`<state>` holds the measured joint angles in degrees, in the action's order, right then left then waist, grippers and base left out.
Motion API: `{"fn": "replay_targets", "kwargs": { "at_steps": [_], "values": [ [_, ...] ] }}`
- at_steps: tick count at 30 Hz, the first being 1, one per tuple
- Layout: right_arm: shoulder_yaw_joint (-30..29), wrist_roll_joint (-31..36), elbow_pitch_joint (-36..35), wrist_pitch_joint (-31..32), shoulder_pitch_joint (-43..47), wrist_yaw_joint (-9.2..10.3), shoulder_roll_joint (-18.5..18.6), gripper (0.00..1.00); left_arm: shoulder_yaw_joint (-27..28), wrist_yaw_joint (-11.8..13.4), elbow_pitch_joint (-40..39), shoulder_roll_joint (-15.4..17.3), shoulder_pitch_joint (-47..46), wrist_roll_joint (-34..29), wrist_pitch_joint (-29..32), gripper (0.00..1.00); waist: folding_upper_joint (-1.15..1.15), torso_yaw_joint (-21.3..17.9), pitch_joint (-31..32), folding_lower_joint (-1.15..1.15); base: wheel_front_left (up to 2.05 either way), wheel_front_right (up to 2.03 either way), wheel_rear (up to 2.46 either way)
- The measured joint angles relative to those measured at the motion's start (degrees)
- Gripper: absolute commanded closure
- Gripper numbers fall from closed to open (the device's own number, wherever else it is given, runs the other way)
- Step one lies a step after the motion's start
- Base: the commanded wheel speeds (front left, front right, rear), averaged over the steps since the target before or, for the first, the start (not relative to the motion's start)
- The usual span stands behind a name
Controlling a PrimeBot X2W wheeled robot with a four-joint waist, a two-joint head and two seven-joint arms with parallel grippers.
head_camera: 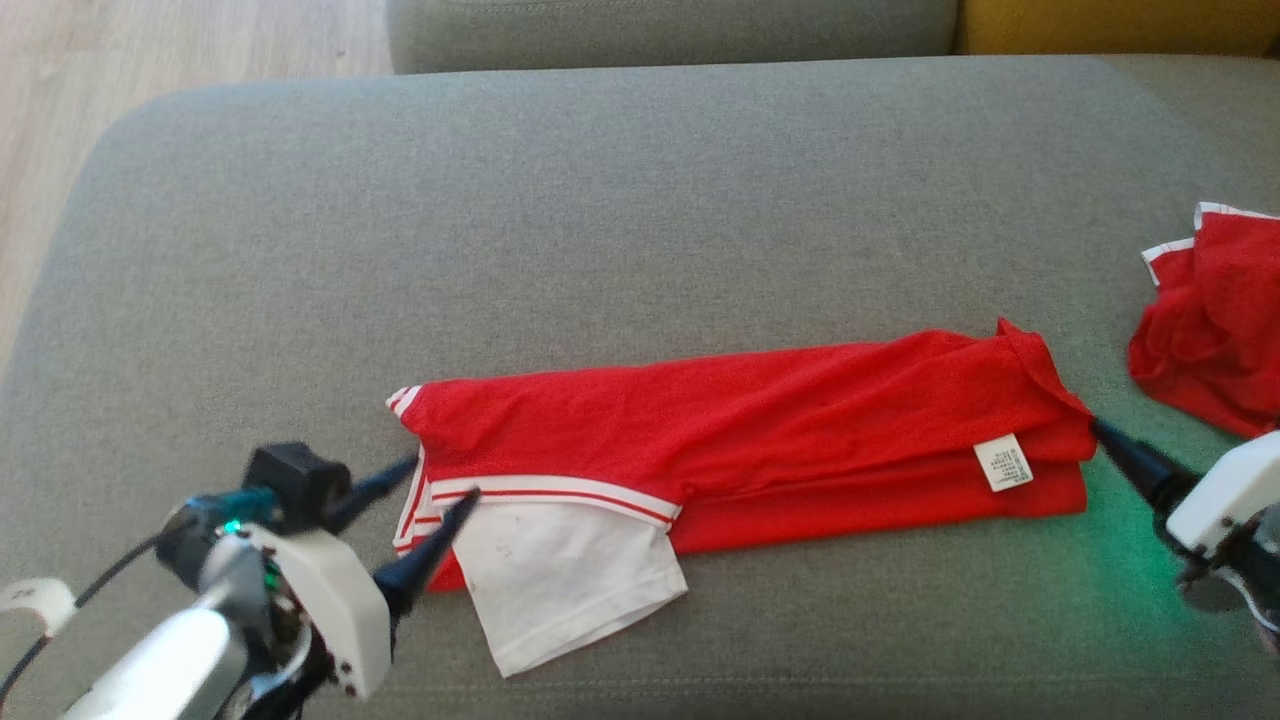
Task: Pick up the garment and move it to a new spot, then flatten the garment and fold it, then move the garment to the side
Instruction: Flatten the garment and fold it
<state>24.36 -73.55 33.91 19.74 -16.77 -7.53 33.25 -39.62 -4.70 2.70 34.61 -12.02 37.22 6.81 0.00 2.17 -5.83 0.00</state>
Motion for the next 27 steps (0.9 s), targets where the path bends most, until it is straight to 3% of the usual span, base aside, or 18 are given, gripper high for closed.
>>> {"fn": "replay_targets", "kwargs": {
  "at_steps": [5, 8, 9, 14, 17, 20, 27],
  "values": [
    [-4.0, 2.0, -3.1, -4.5, 0.1, 0.0, -0.4, 0.0, 3.8, 4.2, 0.7, -2.0, 0.1, 0.1, -4.6, 0.0, 0.0, 0.1, 0.9, 0.0, 0.0, 0.0, 0.0],
    [-6.7, 4.0, -7.3, -9.3, 0.4, 0.0, -1.5, 0.0, 7.4, 7.4, 0.7, -4.7, 0.0, 1.3, -9.4, 0.0, 0.0, 0.0, 1.4, 0.0, 0.0, 0.0, 0.0],
    [-8.0, 5.3, -10.0, -12.3, 1.3, 0.0, -2.7, 0.0, 9.5, 8.8, 0.8, -7.0, 0.0, 2.8, -12.7, 0.0, 0.0, 0.0, 1.7, 0.0, 0.0, 0.0, 0.0],
    [-10.8, 6.7, -16.6, -17.5, 4.4, 0.0, -6.3, 0.0, 13.1, 10.9, 1.2, -12.1, 0.0, 4.6, -19.1, 0.0, 0.0, 0.0, 2.2, 0.0, 0.0, 0.0, 0.0],
    [-12.1, 12.2, -19.1, -22.1, 5.6, 0.0, -7.6, 0.0, 15.3, 11.9, 1.6, -15.6, 0.0, 5.1, -20.7, 0.0, 0.0, -0.1, 2.5, 0.0, 0.0, 0.0, 0.0],
    [-14.1, 16.8, -20.0, -26.0, 5.9, 0.0, -10.1, 0.0, 18.0, 14.1, 2.8, -17.6, 0.2, 1.0, -21.1, 0.0, 0.0, -0.4, 2.7, 0.0, 0.0, 0.0, 0.0],
    [-15.4, 29.9, -19.9, -32.4, 9.8, 0.0, -16.2, 0.0, 26.4, 12.7, 2.1, -27.2, 5.3, -8.0, -21.1, 0.0, 0.0, -0.8, 2.9, 0.0, 0.0, 0.0, 0.0]
  ]
}}
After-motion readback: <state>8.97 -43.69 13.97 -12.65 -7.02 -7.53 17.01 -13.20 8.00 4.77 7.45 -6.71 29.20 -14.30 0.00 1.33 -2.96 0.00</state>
